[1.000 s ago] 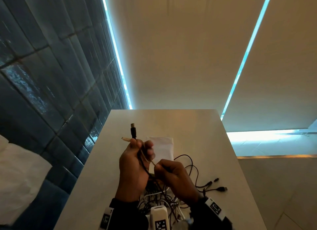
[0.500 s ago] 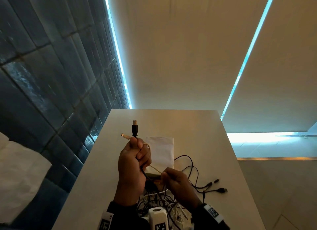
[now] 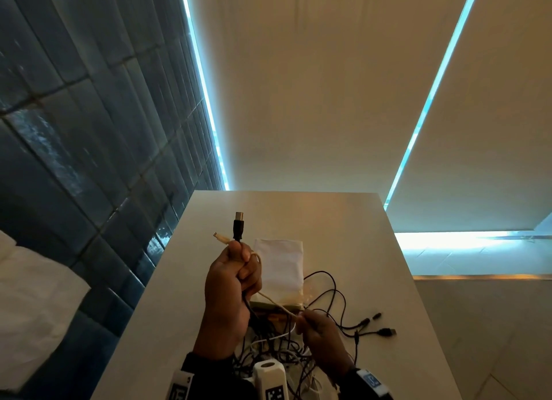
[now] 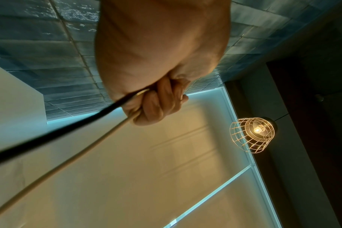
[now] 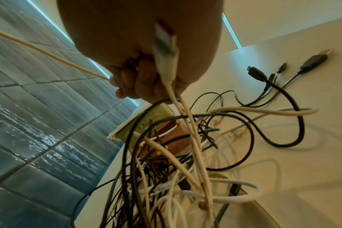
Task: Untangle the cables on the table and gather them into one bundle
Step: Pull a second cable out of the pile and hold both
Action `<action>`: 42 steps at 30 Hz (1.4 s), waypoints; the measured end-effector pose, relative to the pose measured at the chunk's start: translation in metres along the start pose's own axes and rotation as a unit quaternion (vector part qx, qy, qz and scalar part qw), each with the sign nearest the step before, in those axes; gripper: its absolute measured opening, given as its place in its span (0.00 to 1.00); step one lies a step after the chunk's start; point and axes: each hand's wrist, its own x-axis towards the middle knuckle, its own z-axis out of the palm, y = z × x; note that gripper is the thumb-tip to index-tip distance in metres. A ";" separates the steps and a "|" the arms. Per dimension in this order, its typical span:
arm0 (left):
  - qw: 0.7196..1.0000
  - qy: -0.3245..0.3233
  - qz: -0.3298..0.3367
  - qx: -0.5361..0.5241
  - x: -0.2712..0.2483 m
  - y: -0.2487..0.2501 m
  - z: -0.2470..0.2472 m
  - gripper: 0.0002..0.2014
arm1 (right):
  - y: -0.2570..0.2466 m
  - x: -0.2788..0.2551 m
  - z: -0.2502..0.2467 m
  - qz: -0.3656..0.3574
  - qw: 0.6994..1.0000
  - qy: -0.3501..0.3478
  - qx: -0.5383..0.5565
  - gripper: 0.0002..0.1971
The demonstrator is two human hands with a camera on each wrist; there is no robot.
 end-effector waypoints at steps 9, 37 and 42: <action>0.988 0.059 -0.032 0.140 0.001 -0.009 -0.004 0.18 | -0.093 0.015 -0.017 -0.048 0.985 0.063 0.151 0.07; 0.999 -0.027 0.022 -0.020 -0.001 -0.007 0.003 0.17 | -0.071 0.001 -0.006 -0.056 0.996 -0.058 0.036 0.17; 0.999 -0.035 0.014 0.010 -0.001 -0.010 0.001 0.17 | -0.036 0.011 0.003 -0.043 0.999 -0.028 -0.004 0.17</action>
